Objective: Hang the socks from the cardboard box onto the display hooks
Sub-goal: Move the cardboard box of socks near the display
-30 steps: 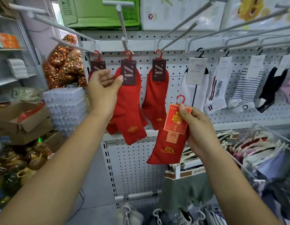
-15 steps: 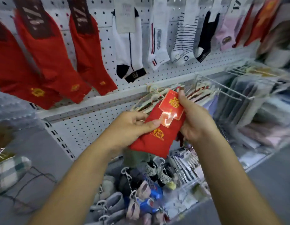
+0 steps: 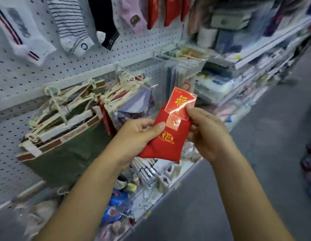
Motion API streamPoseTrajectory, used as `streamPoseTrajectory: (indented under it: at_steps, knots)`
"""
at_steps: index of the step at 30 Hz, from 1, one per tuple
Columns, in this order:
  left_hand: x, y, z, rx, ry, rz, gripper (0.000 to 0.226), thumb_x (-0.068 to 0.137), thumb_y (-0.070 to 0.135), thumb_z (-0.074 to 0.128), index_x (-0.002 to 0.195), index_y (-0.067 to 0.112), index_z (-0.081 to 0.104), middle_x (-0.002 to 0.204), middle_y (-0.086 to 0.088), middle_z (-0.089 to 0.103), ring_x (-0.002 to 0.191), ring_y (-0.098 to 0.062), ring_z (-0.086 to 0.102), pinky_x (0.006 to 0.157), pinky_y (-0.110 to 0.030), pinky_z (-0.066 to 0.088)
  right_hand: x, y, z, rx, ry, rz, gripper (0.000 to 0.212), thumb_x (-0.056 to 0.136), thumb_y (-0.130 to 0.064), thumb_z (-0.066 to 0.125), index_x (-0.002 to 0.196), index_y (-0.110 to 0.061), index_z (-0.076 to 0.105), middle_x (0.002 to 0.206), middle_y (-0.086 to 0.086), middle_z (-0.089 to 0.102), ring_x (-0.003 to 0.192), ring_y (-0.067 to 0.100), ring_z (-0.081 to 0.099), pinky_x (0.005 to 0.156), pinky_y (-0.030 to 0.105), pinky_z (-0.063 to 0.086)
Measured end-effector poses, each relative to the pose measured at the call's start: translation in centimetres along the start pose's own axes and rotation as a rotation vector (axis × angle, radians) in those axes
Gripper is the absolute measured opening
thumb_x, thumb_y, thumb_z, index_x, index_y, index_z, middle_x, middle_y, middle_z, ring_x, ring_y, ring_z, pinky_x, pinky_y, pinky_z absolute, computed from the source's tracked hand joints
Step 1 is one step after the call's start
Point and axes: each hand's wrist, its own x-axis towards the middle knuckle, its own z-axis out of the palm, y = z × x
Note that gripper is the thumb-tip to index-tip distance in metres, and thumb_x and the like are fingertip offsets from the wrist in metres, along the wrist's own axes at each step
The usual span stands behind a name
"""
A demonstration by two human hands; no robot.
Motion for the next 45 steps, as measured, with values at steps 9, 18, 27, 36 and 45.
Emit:
streamPoseTrajectory:
  at_steps: [9,18,27,36,45]
  knots:
    - [8.6,3.1,12.3,0.137,0.276,0.141,0.019,0.094,0.039,0.07,0.109,0.029,0.07,0.11,0.009,0.075,0.106,-0.008,0.07,0.099,-0.04,0.055,4.4,-7.5,-14.2,-0.072,0.243,-0.061,0.024,0.096,-0.029,0.066,0.1,-0.006,0.07,0.096,0.011,0.075,0.082,0.019,0.071,0.064,0.027,0.058]
    - [20.5,12.2,14.7,0.094,0.529,0.383,0.01,0.093,0.039,0.071,0.102,0.035,0.072,0.107,0.011,0.075,0.101,-0.006,0.07,0.095,-0.039,0.057,16.7,-15.5,-16.7,-0.146,0.187,-0.17,0.021,0.094,-0.032,0.068,0.097,-0.012,0.072,0.087,0.006,0.077,0.07,0.013,0.07,0.057,0.025,0.051]
    - [31.7,21.5,11.7,0.024,0.786,0.542,0.046,0.092,0.043,0.071,0.129,0.017,0.059,0.121,0.002,0.067,0.112,-0.013,0.065,0.105,-0.042,0.051,30.1,-23.2,-13.8,-0.214,0.005,-0.37,0.017,0.092,-0.035,0.07,0.106,-0.027,0.069,0.091,0.0,0.077,0.077,0.015,0.075,0.065,0.031,0.055]
    - [37.6,26.9,10.1,0.103,1.057,0.673,0.047,0.094,0.033,0.071,0.135,0.023,0.051,0.122,0.014,0.058,0.115,-0.003,0.057,0.094,-0.023,0.046,40.8,-26.7,-10.9,-0.165,-0.149,-0.402,0.018,0.094,-0.031,0.067,0.111,-0.024,0.064,0.092,-0.004,0.073,0.071,0.005,0.072,0.053,0.018,0.052]
    - [45.0,27.8,15.0,0.286,1.004,0.592,0.016,0.094,0.032,0.07,0.108,0.025,0.067,0.108,0.009,0.069,0.105,-0.008,0.064,0.09,-0.023,0.05,49.5,-29.4,-7.0,-0.216,-0.229,-0.474,0.004,0.1,-0.039,0.054,0.101,-0.042,0.051,0.101,-0.013,0.068,0.09,0.003,0.067,0.087,0.043,0.057]
